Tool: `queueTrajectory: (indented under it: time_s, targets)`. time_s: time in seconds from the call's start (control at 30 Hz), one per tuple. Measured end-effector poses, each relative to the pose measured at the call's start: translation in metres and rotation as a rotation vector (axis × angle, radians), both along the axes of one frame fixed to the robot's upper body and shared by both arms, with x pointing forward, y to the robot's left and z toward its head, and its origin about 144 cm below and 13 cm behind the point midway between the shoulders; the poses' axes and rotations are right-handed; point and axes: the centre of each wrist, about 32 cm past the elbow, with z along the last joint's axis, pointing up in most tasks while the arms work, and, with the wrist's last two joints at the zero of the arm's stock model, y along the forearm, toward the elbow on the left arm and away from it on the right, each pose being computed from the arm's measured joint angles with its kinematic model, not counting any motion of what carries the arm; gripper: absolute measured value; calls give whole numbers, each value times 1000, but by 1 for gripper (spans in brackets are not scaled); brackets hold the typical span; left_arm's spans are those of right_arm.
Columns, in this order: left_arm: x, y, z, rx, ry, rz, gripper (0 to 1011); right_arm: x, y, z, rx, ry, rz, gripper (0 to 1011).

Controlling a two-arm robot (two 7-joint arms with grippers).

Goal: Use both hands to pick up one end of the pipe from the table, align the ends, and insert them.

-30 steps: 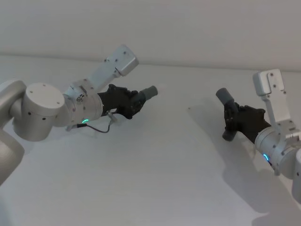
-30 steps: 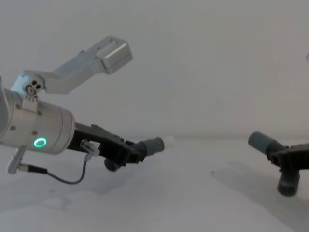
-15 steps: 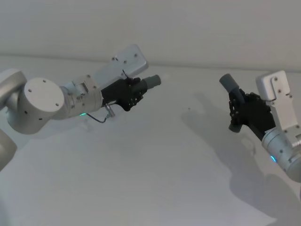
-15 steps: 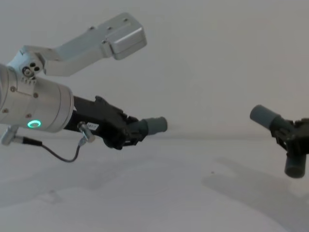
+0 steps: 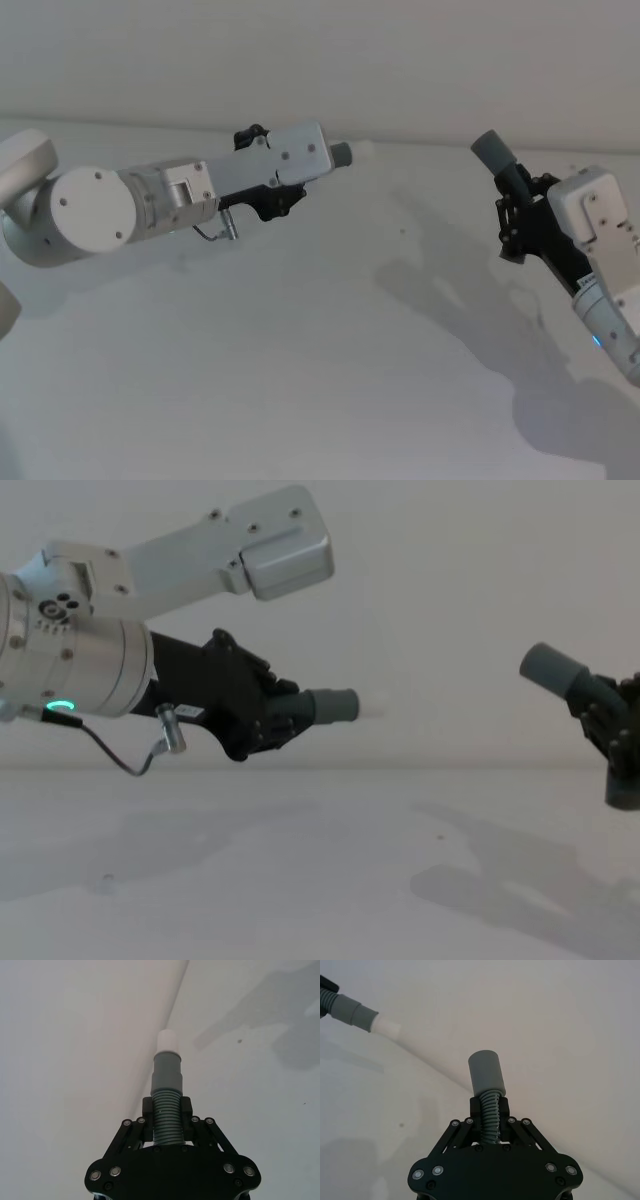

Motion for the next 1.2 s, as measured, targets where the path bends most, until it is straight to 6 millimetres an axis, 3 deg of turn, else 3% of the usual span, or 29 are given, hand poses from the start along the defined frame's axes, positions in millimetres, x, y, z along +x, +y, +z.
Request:
queueTrajectory:
  time_s: [0.43, 1.2]
  targets:
    - [-5, -1, 7, 142, -187, -76, 302, 1, -13, -10, -93, -205, 59, 188]
    - [9, 4, -3, 97, -351, -197, 302, 22, -21, -8, -91, -220, 236, 187]
